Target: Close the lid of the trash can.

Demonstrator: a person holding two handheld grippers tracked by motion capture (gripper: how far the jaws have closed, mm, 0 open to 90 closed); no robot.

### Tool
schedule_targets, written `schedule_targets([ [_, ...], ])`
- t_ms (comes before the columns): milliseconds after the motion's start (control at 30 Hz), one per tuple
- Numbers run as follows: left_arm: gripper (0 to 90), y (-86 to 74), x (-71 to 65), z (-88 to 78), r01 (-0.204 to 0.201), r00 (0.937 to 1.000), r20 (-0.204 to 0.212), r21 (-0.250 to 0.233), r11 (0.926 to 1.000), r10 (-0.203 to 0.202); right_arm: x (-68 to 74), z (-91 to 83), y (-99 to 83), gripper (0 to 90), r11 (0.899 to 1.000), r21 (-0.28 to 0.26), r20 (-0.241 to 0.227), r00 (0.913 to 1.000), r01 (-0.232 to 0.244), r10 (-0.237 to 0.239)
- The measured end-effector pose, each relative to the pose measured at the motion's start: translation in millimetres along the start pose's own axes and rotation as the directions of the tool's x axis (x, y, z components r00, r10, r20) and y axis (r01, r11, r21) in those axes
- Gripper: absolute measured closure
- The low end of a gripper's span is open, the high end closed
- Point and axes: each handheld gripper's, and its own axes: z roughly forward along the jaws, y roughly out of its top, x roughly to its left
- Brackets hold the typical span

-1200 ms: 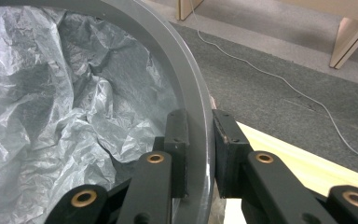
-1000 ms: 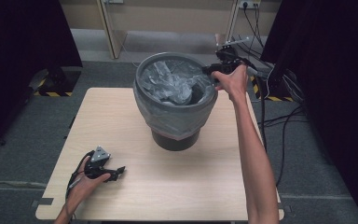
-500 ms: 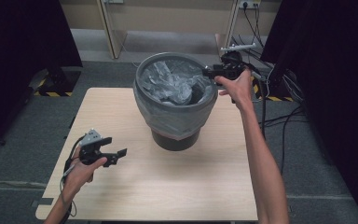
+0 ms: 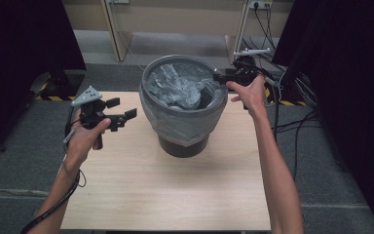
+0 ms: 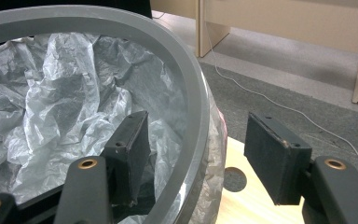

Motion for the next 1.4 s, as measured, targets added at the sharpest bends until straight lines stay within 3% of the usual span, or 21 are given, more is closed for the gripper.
schedule_targets([
  [300,14.2,36.7,-5.0,21.5,-0.013,0.9997,-0.020,-0.020,0.9997,0.013,-2.8,-0.5,-1.2,39.8,1.000,-0.015,0.003,1.0000,-0.004,0.004],
  [433,10.2,40.7,-2.0,29.5,-0.024,0.9984,-0.050,0.001,0.9997,0.024,-3.2,1.2,-2.1,39.8,1.000,-0.009,0.006,1.0000,0.003,-0.002],
  [500,8.8,41.7,3.2,28.9,-0.002,0.9987,-0.052,-0.014,0.9999,0.002,-4.4,1.5,-2.7,39.8,1.000,-0.013,0.006,1.0000,-0.007,0.007],
  [567,16.9,43.3,6.7,26.6,-0.007,0.9979,-0.065,-0.034,0.9994,0.005,-6.0,2.3,-3.6,40.0,1.000,-0.014,0.007,0.9999,-0.008,0.008],
  [600,13.2,44.3,7.8,25.5,0.004,0.9976,-0.069,-0.046,0.9989,-0.007,-6.6,3.0,-4.2,40.1,1.000,-0.008,0.009,0.9999,-0.009,0.010],
  [700,13.6,47.6,7.4,26.3,0.014,0.9986,-0.051,-0.063,0.9979,-0.017,-8.6,3.9,-4.8,40.2,1.000,-0.014,0.011,0.9998,-0.015,0.015],
  [800,14.4,49.7,5.2,32.9,0.009,0.9986,-0.052,-0.055,0.9985,-0.012,-9.2,5.7,-5.4,40.1,1.000,-0.010,0.011,0.9998,-0.017,0.017],
  [900,14.4,47.6,2.6,40.3,-0.030,0.9967,-0.075,-0.010,0.9995,0.029,-8.9,6.3,-6.0,40.3,1.000,-0.009,0.007,0.9998,-0.020,0.020],
  [967,14.2,44.5,3.6,44.5,-0.025,0.9969,-0.075,0.002,0.9997,0.025,-9.7,6.7,-6.5,40.0,1.000,-0.009,0.003,0.9998,-0.021,0.021],
  [1033,14.0,41.0,6.0,47.6,-0.030,0.9961,-0.082,0.012,0.9995,0.031,-10.9,7.5,-7.3,40.2,1.000,-0.015,-0.011,0.9997,-0.021,0.020],
  [1133,13.4,37.0,12.1,50.2,0.016,0.9980,-0.061,-0.001,0.9999,-0.016,-15.4,9.5,-9.5,39.4,0.999,-0.030,-0.046,0.9986,-0.029,0.028],
  [1300,13.3,31.2,9.3,48.8,-0.004,0.9972,-0.075,-0.017,0.9999,0.002,-24.0,12.7,-19.7,39.3,0.993,-0.073,-0.134,0.9876,-0.093,0.082],
  [1400,13.3,28.7,8.6,48.6,0.002,0.9969,-0.079,-0.022,0.9998,-0.003,-24.7,12.9,-23.9,39.4,0.990,-0.103,-0.144,0.9862,-0.097,0.082],
])
